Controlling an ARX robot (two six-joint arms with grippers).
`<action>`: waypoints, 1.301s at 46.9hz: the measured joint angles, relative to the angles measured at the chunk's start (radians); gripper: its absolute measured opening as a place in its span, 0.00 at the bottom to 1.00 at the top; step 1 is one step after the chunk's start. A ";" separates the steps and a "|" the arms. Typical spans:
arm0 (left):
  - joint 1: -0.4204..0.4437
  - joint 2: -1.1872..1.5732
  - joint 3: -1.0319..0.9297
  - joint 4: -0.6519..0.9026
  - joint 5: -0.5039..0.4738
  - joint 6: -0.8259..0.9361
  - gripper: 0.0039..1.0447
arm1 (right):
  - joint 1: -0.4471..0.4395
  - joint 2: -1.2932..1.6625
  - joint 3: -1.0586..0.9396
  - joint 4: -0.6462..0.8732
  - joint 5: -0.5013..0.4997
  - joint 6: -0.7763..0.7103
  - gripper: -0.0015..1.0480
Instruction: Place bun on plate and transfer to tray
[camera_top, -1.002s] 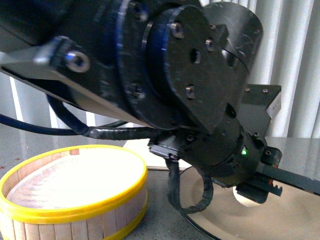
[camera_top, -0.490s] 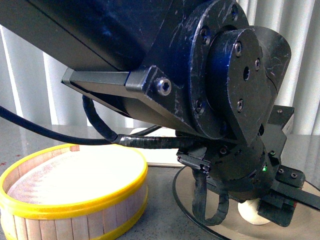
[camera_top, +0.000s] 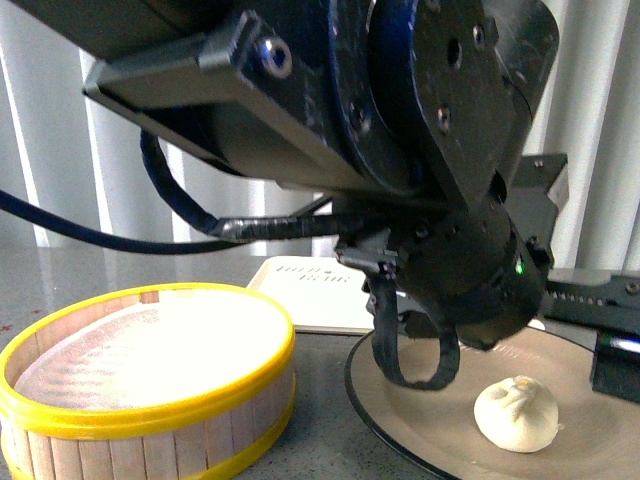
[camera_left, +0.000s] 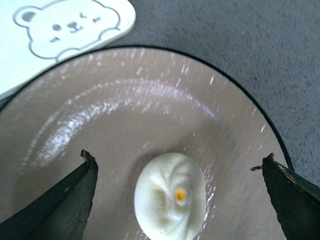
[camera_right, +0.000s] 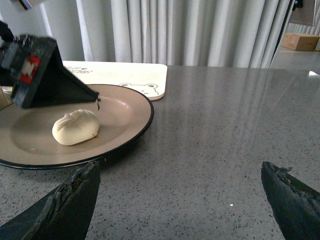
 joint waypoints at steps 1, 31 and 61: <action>0.007 -0.003 0.008 0.000 -0.002 -0.008 0.94 | 0.000 0.000 0.000 0.000 0.000 0.000 0.92; 0.428 -0.090 0.065 -0.044 -0.261 -0.309 0.94 | 0.000 0.000 0.000 0.000 -0.003 0.000 0.92; 0.566 -0.625 -1.041 0.951 -0.209 0.006 0.04 | 0.000 0.000 0.000 0.000 0.000 0.000 0.92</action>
